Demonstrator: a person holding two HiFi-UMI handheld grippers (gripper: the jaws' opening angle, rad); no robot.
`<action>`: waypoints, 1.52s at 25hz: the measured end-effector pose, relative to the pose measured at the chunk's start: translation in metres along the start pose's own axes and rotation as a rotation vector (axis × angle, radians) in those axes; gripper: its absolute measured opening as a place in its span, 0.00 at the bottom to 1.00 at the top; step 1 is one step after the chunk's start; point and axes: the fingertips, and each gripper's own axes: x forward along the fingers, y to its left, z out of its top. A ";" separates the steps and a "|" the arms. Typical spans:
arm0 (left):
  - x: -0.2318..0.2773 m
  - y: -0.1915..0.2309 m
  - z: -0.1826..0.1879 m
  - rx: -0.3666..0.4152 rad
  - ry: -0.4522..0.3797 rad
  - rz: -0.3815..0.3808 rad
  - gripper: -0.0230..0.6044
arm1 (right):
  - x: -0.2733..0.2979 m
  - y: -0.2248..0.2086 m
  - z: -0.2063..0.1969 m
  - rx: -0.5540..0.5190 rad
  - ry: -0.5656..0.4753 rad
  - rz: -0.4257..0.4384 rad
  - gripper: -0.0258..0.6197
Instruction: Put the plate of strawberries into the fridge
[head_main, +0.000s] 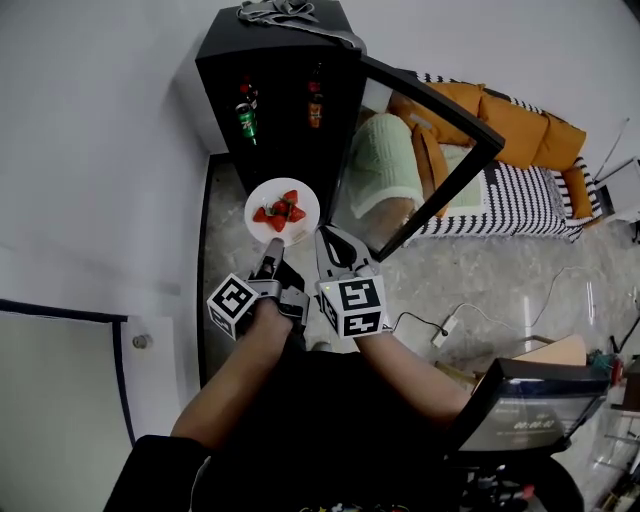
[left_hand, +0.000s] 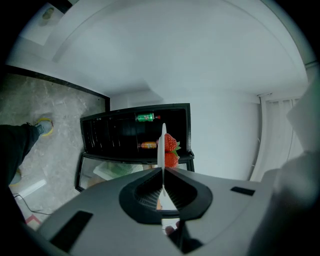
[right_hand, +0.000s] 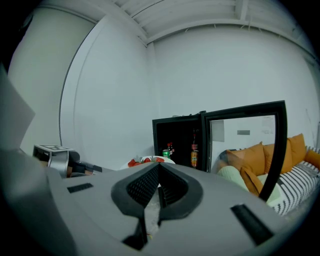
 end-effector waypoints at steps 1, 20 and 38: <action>0.009 0.000 0.005 0.002 0.007 0.005 0.06 | 0.010 -0.002 0.002 0.000 0.004 -0.002 0.05; 0.098 0.018 0.069 0.012 0.067 0.076 0.06 | 0.125 -0.026 0.009 0.008 0.038 -0.044 0.05; 0.195 0.018 0.148 -0.004 0.216 0.103 0.06 | 0.250 -0.036 0.033 0.043 0.089 -0.163 0.05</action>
